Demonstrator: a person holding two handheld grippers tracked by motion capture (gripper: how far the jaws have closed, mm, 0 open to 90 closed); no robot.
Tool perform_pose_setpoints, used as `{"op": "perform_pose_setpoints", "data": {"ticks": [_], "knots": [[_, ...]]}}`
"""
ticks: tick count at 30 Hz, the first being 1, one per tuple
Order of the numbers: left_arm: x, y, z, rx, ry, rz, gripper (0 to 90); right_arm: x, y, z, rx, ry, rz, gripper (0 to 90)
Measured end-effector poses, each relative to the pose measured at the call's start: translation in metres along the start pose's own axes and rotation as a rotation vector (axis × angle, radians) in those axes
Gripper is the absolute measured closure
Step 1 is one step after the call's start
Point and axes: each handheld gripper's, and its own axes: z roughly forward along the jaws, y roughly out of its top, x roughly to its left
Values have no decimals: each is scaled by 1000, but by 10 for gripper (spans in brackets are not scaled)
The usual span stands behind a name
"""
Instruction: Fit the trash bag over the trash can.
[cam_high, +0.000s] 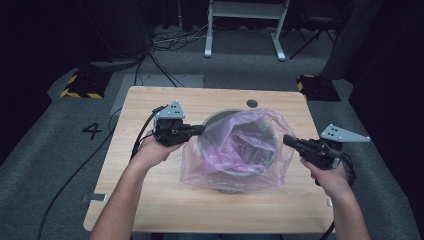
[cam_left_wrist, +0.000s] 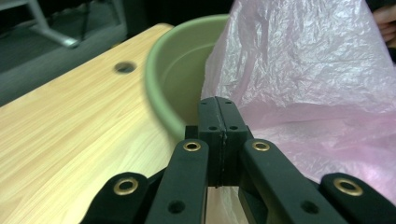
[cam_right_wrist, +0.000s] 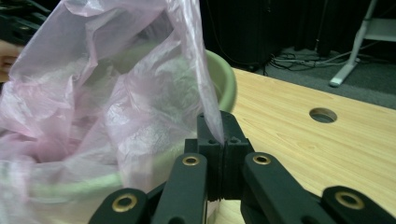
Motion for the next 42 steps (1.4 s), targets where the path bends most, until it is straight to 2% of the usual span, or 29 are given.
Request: {"op": "perform_pose_setpoints", "data": {"ticks": [1,4,6,10,20,23,27,30,34,35,39,42], "knots": [[2,-2,-2,1,27,-9,900,-1,-1,1,4,-6,9,897],[5,-6,-5,-23,50,-20,900,-5,-3,5,6,-20,19,897],[6,-8,-7,-37,80,-11,900,-6,-4,7,8,-31,23,897],[10,-10,-5,-32,97,-7,900,-10,-5,12,18,-61,24,897],[26,-16,5,-70,151,-21,900,-20,-7,28,1,-120,27,897],[29,-19,7,-69,147,-38,900,-23,-9,33,-3,-144,25,897],[34,-24,13,-51,155,-66,900,-26,-13,41,-2,-156,41,897],[37,-27,17,-42,176,-96,900,-27,-16,47,13,-162,45,897],[40,-31,26,-14,222,-115,900,-27,-21,57,41,-173,55,897],[41,-33,28,-10,216,-122,900,-28,-22,59,47,-172,58,897],[43,-42,40,29,237,-126,900,-28,-29,70,71,-174,76,898],[44,-49,49,25,228,-155,900,-28,-34,77,85,-160,95,897]]}}
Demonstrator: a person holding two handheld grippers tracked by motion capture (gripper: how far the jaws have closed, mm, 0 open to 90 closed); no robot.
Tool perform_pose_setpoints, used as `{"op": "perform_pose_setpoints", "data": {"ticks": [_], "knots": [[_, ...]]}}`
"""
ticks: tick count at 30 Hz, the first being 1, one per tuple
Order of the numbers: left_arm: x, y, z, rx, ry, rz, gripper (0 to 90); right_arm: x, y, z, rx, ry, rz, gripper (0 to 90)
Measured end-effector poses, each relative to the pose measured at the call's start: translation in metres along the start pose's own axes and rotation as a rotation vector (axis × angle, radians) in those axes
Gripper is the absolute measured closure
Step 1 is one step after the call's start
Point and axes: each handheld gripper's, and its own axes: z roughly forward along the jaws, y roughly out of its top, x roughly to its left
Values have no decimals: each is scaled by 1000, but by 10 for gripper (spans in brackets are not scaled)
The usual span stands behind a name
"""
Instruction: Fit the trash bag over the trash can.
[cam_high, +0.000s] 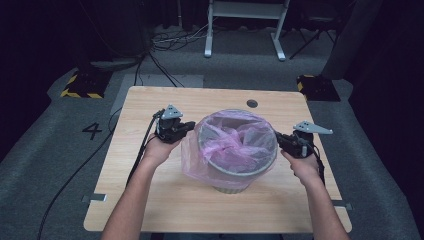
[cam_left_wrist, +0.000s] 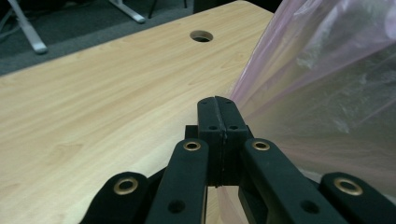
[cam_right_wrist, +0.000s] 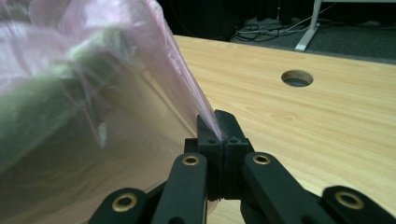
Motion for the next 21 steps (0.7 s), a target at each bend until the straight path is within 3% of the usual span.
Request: {"op": "perform_pose_setpoints", "data": {"ticks": [2,5,7,9,21], "knots": [[-1,-3,5,13,-13,-3,900,1,-2,5,6,8,11,898],[-3,-6,15,72,25,-2,900,1,-7,14,48,-12,15,899],[-1,-12,19,71,5,-14,900,-3,-15,20,86,-20,30,899],[1,-20,20,60,-15,-38,900,-6,-23,22,80,-21,49,899],[-1,-69,24,155,-38,-58,900,-8,-71,27,152,2,112,898]]}}
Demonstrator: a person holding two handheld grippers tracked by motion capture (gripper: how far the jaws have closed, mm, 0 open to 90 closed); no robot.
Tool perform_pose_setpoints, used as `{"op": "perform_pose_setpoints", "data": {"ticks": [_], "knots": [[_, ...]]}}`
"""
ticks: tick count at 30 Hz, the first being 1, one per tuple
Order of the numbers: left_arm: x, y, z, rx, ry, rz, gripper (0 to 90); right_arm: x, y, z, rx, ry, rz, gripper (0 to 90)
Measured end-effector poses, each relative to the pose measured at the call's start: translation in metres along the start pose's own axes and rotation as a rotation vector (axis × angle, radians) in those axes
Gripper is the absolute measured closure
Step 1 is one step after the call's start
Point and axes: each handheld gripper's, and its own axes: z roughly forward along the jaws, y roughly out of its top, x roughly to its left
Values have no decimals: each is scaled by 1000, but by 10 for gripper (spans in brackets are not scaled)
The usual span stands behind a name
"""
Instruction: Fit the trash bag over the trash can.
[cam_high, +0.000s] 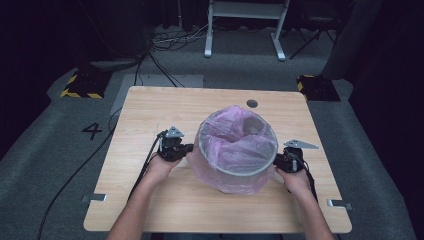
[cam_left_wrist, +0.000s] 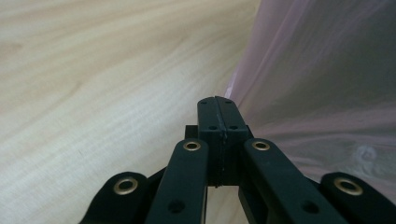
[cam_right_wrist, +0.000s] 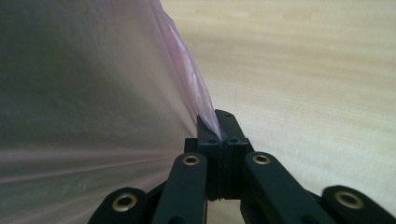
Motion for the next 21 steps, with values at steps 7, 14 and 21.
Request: {"op": "perform_pose_setpoints", "data": {"ticks": [7,14,21], "knots": [[0,-15,7,23,-2,-14,900,-1,-15,4,41,1,11,897],[3,-15,-10,-77,-34,10,853,1,-16,-6,-14,31,-8,776],[4,-4,-35,-140,-77,-1,566,5,-5,-31,-127,17,-12,416]]}}
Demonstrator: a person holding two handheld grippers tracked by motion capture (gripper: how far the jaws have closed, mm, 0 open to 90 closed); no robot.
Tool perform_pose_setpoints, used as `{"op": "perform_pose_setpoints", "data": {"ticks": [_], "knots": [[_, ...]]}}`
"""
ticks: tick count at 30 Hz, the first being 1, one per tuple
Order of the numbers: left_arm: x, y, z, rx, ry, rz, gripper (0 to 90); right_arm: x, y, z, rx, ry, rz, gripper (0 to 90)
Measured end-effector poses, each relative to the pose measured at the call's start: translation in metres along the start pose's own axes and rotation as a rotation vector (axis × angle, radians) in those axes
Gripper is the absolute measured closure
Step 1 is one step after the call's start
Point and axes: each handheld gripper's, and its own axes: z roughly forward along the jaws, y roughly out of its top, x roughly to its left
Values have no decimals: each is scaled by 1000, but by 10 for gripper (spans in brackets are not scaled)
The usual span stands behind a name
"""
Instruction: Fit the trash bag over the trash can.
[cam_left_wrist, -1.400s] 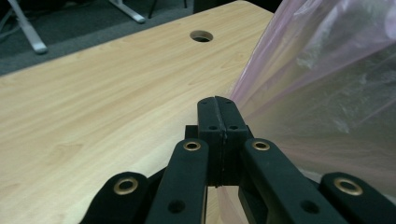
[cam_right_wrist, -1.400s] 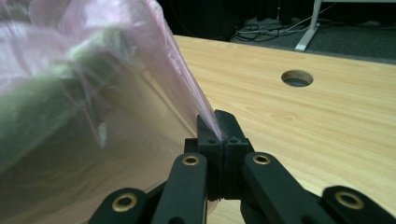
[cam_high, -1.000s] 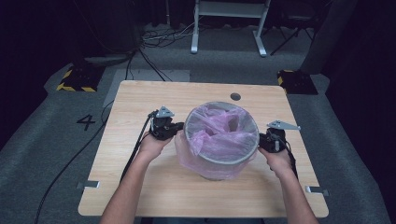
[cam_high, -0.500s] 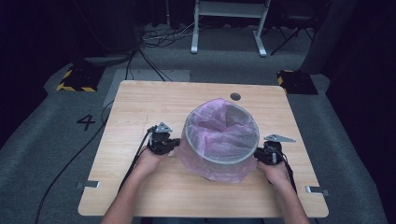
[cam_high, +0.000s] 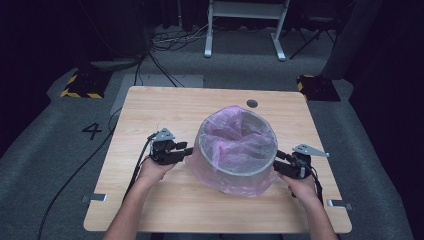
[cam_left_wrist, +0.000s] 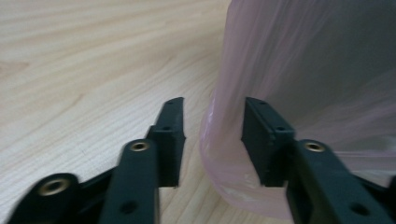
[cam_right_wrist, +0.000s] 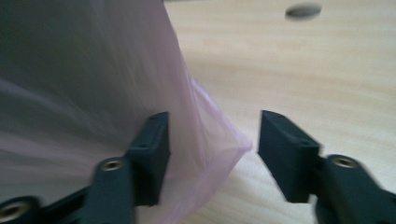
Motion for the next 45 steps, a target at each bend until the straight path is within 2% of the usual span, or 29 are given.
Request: {"op": "perform_pose_setpoints", "data": {"ticks": [2,3,8,13,15,20,25,28,31,36,38,39,40,42,43,45], "knots": [[-1,2,-9,-31,-24,-17,503,0,4,-10,-40,18,7,382],[-3,3,-14,-43,-32,-13,486,1,7,-15,-51,26,10,367],[-23,7,-32,-75,-73,40,451,10,15,-40,-89,85,-20,328],[-53,9,-44,-89,-132,106,375,29,16,-58,-95,155,-65,264],[-65,9,-47,-96,-132,122,316,37,16,-62,-102,178,-82,248],[-83,8,-53,-115,-145,154,274,50,12,-70,-110,216,-101,229],[-96,5,-51,-110,-150,176,260,58,9,-73,-116,223,-115,204],[-102,4,-49,-115,-137,187,242,62,6,-73,-112,231,-115,181],[-108,3,-46,-115,-146,207,172,66,4,-71,-108,231,-123,166],[-121,5,-38,-111,-113,240,169,72,3,-65,-100,230,-140,175],[-126,5,-35,-110,-103,250,242,76,3,-63,-101,222,-164,229],[-128,5,-34,-110,-88,253,258,77,3,-63,-101,224,-170,276],[-128,5,-33,-113,-84,256,317,79,3,-62,-102,219,-180,342],[-128,3,-34,-124,-71,262,484,82,2,-61,-110,196,-204,462],[-128,3,-34,-123,-69,269,544,81,2,-61,-110,189,-210,574],[-128,0,-32,-119,-66,280,700,81,0,-61,-109,193,-206,690]]}}
